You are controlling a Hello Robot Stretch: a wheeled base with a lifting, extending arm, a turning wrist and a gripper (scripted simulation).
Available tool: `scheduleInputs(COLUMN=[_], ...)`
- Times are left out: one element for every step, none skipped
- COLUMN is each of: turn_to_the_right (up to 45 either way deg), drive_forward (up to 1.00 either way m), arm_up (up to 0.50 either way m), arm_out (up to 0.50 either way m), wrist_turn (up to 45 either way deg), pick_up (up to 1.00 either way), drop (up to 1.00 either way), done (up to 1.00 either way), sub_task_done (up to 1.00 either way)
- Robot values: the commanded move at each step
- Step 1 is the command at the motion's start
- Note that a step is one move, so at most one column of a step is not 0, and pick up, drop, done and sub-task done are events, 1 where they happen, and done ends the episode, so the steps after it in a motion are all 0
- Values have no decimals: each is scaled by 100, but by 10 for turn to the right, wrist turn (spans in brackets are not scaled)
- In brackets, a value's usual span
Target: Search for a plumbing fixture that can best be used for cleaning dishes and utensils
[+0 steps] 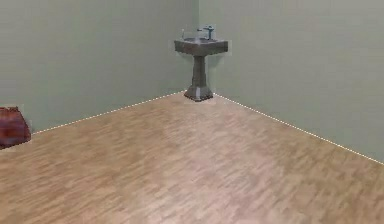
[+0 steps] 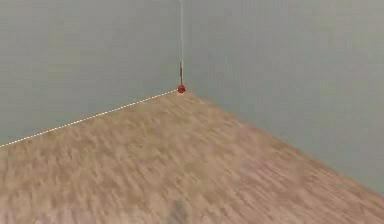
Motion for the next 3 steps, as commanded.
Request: scheduleInputs(turn_to_the_right=[0,0,-30], drive_forward=[100,100,0], arm_up=[0,0,0], arm_out=[0,0,0], wrist_turn=[0,0,0], pick_up=[0,0,0], drop=[0,0,0], done=[0,0,0], sub_task_done=[0,0,0])
